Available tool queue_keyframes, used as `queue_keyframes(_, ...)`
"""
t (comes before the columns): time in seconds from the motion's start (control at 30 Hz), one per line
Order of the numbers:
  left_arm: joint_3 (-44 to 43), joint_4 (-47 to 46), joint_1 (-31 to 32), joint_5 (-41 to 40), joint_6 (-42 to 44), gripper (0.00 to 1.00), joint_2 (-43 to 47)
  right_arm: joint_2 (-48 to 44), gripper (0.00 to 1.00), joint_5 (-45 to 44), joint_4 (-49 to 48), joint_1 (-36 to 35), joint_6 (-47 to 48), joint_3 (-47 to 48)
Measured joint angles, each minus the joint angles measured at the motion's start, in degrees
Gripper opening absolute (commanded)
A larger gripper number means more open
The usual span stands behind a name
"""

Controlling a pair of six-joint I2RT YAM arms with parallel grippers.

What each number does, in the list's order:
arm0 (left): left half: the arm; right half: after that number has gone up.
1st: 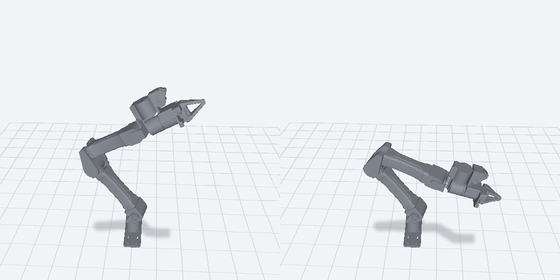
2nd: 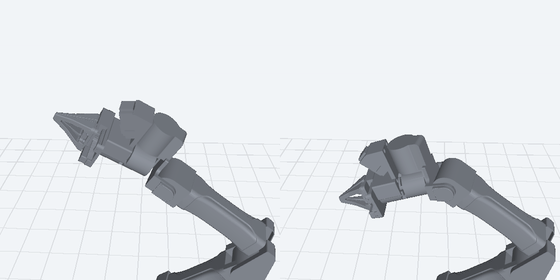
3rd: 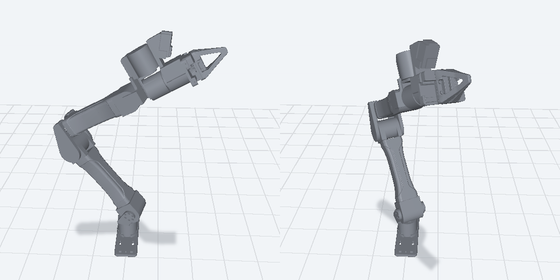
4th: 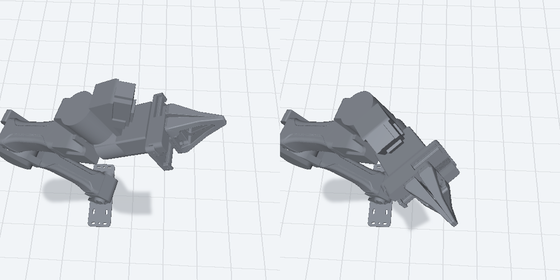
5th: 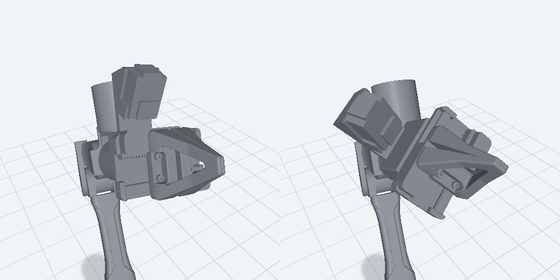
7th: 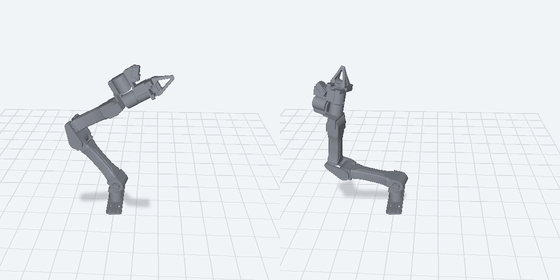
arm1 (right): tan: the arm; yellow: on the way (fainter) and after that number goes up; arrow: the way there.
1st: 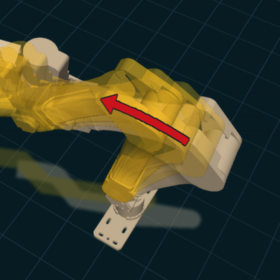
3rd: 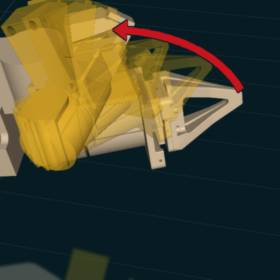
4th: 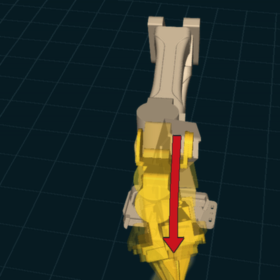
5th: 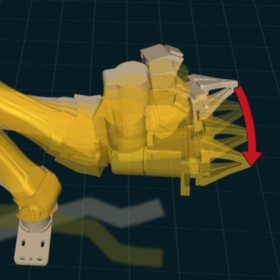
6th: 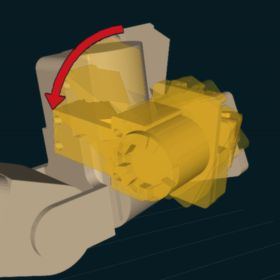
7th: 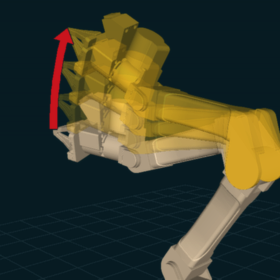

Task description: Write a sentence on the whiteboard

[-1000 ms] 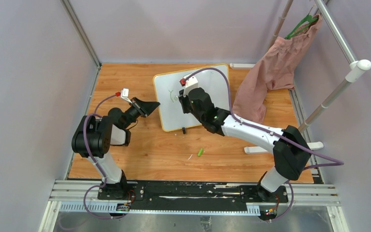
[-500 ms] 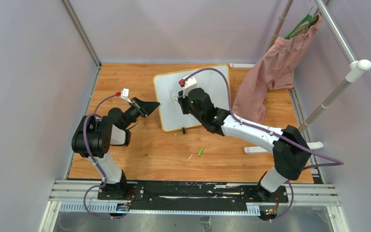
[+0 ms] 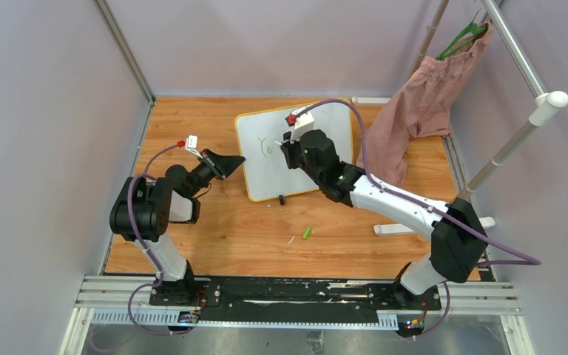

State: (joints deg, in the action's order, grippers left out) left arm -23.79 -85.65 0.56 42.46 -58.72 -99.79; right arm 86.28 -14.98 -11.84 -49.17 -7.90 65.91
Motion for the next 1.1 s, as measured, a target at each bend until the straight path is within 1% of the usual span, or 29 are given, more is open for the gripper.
queue_keyframes(1.1, 0.00, 0.13, 0.00, 0.00, 0.00, 0.00, 0.20, 2.38, 0.00, 1.73, -0.22, 0.68, -0.72, -0.92)
